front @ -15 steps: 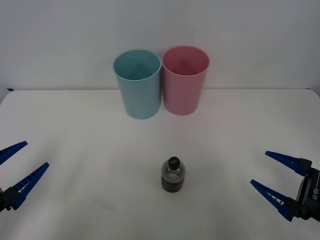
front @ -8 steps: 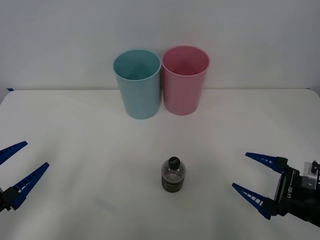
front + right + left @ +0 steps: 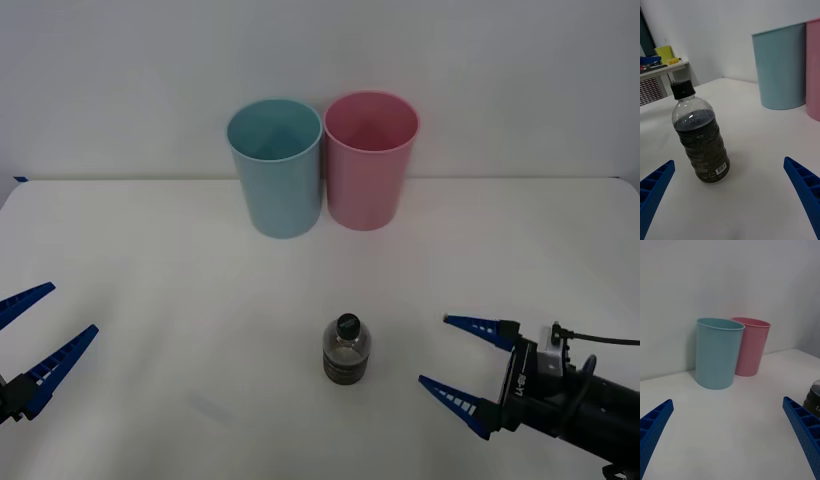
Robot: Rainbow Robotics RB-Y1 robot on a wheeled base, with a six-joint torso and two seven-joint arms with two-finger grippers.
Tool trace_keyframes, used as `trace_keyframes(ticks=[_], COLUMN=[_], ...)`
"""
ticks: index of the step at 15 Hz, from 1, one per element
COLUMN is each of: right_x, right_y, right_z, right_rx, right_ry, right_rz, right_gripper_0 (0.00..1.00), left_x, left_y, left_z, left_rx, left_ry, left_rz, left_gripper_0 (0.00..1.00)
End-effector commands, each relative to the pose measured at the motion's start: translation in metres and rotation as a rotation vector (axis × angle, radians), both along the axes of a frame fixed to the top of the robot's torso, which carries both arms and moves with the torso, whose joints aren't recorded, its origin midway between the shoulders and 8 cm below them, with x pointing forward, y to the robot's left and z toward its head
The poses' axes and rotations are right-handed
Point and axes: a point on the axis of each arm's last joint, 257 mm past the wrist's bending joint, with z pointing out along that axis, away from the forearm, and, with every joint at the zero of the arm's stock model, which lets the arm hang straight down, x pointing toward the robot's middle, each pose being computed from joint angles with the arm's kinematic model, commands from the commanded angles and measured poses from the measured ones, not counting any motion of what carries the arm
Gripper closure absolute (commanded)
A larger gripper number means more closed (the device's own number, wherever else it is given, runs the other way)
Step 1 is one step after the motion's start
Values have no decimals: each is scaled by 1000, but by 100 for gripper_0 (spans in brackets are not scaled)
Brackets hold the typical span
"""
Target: Grasp the object on the table and drop it into the matching bin: aluminum can to the light blue bin, PET bottle to the pink bin.
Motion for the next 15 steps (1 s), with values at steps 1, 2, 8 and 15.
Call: trace_keyframes(ticks=[1,2,8,15], right_x=[3,6,3,21], right_y=[20,24,69,108], right_z=[-9,-8,-19,-28], right_rx=[-31,-50,-66,-113], right_ry=[-30,-70,-90,-127], right_rz=[13,12,62,43], right_gripper_0=[0,0,0,0], left_x=[0,0,0,0], left_y=[0,0,0,0], left_z=[0,0,0,0], left_rx=[0,0,0,0], left_ry=[0,0,0,0], left_rz=[0,0,0,0], left_gripper_0=[0,0,0,0])
